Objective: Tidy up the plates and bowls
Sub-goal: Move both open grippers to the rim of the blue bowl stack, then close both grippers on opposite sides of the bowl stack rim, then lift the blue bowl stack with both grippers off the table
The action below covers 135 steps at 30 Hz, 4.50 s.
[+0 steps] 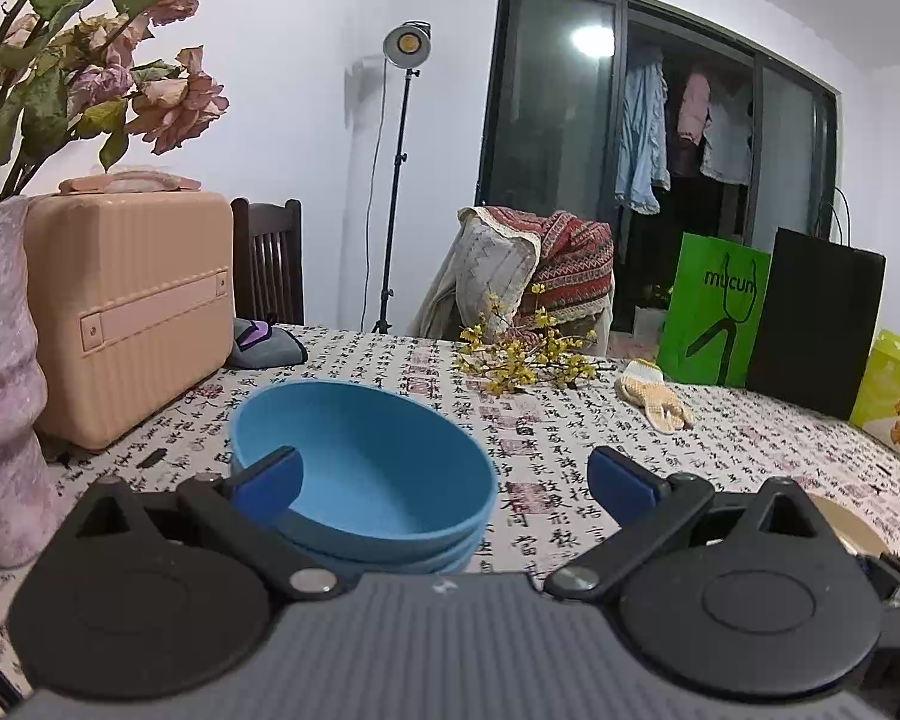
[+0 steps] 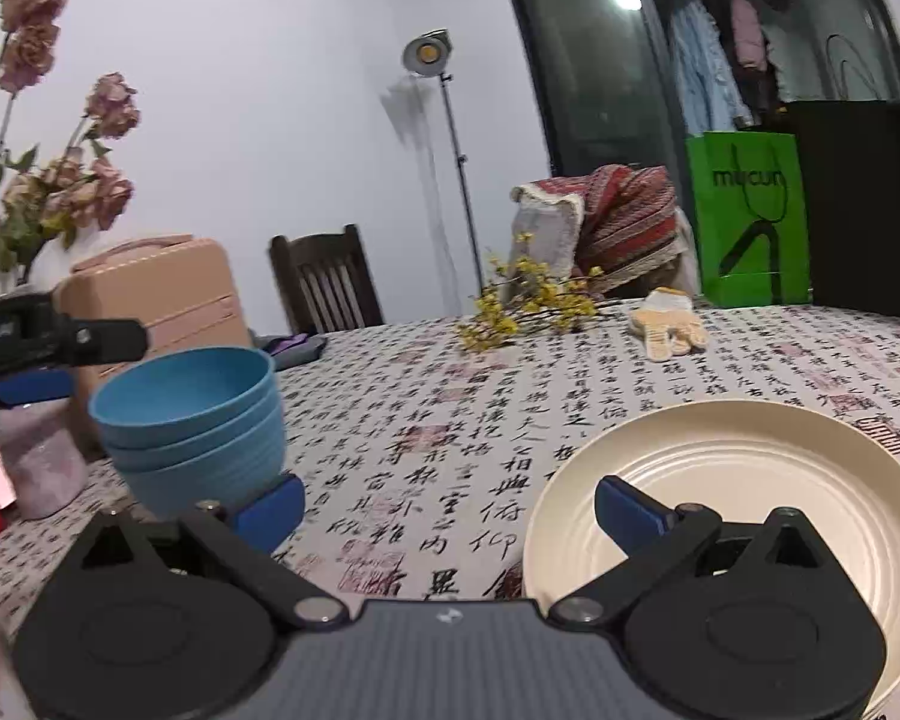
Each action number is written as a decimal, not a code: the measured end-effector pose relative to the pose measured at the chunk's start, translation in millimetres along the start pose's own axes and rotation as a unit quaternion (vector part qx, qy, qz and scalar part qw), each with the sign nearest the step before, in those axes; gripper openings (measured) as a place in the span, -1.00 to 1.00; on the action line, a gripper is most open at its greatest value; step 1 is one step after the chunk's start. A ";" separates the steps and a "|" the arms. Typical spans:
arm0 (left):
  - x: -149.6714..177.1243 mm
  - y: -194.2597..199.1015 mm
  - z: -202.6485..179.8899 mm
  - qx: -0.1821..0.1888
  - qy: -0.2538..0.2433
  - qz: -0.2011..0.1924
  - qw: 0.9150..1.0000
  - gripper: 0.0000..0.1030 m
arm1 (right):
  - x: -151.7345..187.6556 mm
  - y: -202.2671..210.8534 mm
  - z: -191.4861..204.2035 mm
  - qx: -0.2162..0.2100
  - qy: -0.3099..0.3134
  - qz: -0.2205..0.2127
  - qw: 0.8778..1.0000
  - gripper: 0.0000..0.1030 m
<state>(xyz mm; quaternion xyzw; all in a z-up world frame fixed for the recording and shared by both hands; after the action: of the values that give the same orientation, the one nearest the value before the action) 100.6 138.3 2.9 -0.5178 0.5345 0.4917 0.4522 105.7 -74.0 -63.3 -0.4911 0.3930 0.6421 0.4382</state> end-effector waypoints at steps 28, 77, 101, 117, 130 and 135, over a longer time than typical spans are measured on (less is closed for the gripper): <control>-24.7 -2.0 35.4 0.086 -0.004 -0.015 0.996 1.00 | -0.2 9.0 44.7 0.049 -0.015 0.041 0.998 1.00; 21.2 -112.6 133.0 0.020 0.088 0.197 0.976 1.00 | 8.9 -148.9 100.4 0.002 -0.157 0.206 0.966 0.91; 60.9 -111.5 116.9 -0.002 0.165 0.268 0.949 0.21 | 44.2 -157.2 107.9 -0.012 -0.261 0.256 0.931 0.11; 60.5 -108.2 119.1 -0.038 0.169 0.264 0.949 -0.20 | 49.3 -162.3 111.0 -0.005 -0.258 0.269 0.928 -0.07; 59.8 -105.7 118.1 -0.053 0.157 0.254 0.953 -0.35 | 50.2 -157.1 110.0 0.011 -0.249 0.262 0.932 -0.21; 60.3 -103.0 118.1 -0.058 0.154 0.254 0.953 -0.39 | 48.9 -154.1 110.4 0.013 -0.241 0.258 0.935 -0.28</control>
<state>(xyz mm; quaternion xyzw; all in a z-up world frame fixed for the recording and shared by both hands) 197.0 251.2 -75.5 -0.4598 0.6822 0.5345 0.1938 213.8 85.2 -99.5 -0.1971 0.3974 0.8271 0.3452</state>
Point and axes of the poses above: each gripper's, at about its wrist camera, not at the fingertips, and y roughly against the way its jaws point, z to its left, x to its underside, the point moved 9 cm from there along -y, roughly the way its jaws point, and after that the axes turned 15 degrees about -z, right-handed, at the moved point
